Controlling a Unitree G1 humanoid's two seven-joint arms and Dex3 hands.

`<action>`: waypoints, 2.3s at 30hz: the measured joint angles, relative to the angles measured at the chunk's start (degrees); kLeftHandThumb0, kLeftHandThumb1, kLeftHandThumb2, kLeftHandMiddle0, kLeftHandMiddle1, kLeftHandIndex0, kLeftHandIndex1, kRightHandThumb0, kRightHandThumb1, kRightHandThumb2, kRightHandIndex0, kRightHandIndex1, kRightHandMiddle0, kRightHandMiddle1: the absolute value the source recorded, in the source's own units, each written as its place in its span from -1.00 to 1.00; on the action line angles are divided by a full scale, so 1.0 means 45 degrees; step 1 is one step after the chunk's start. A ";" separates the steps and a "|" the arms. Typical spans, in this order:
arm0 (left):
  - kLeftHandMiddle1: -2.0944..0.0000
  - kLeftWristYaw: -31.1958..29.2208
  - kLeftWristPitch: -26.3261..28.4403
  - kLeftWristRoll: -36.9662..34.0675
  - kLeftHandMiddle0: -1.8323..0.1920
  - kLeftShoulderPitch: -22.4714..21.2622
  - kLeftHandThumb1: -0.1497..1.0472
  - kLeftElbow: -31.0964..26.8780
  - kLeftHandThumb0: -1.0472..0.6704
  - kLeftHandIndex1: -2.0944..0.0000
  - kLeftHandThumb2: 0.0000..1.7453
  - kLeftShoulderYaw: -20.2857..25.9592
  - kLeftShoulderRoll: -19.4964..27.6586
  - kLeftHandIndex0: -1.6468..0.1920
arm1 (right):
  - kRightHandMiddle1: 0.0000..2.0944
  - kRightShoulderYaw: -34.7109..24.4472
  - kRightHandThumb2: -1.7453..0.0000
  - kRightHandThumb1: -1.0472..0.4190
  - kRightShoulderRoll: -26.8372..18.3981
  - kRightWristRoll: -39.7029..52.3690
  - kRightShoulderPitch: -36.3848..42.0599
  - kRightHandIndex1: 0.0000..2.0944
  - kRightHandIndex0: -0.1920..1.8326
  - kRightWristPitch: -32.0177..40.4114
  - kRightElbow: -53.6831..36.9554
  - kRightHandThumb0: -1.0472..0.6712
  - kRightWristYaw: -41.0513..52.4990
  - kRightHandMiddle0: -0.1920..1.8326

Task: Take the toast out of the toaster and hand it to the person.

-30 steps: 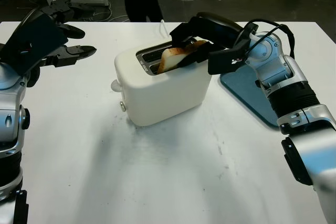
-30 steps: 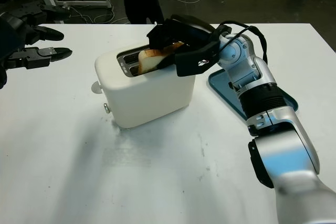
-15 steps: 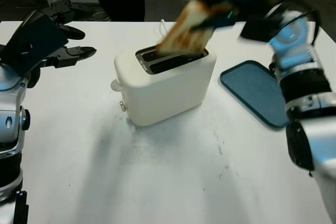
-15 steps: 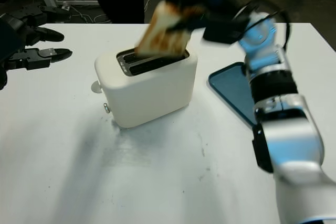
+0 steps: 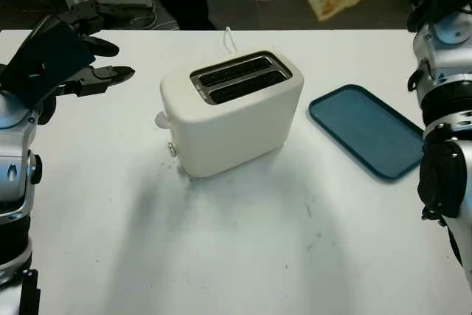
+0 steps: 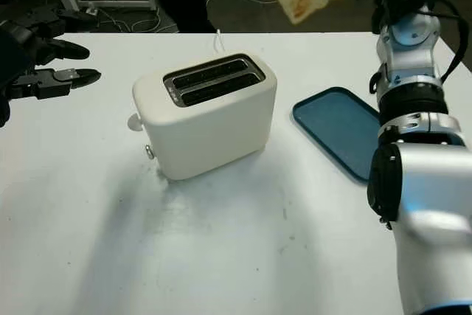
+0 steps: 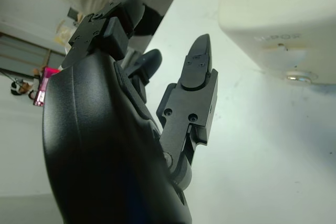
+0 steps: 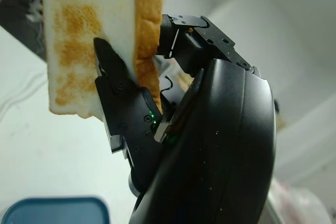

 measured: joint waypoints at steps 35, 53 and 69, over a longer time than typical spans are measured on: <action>0.05 0.0006 0.0011 0.0001 0.75 0.0015 0.69 0.0024 0.19 0.48 -0.71 0.0004 -0.0094 0.55 | 0.67 -0.1471 0.92 -0.83 0.2755 0.0369 0.0857 0.67 -0.15 0.2464 0.1629 0.28 -0.4068 -0.41; 0.07 0.0007 0.0125 0.0001 0.75 0.0025 0.71 0.0002 0.20 0.50 -0.74 0.0004 -0.0095 0.54 | 0.67 -0.1844 0.94 -0.83 0.2755 0.0447 0.0855 0.67 -0.15 0.2473 0.1629 0.32 -0.3829 -0.38; 0.09 0.0009 0.0127 0.0009 0.73 0.0165 0.73 -0.0152 0.18 0.52 -0.77 0.0003 -0.0085 0.53 | 0.67 -0.1717 0.94 -0.83 0.2754 0.0414 0.0855 0.67 -0.14 0.2472 0.1629 0.31 -0.3855 -0.39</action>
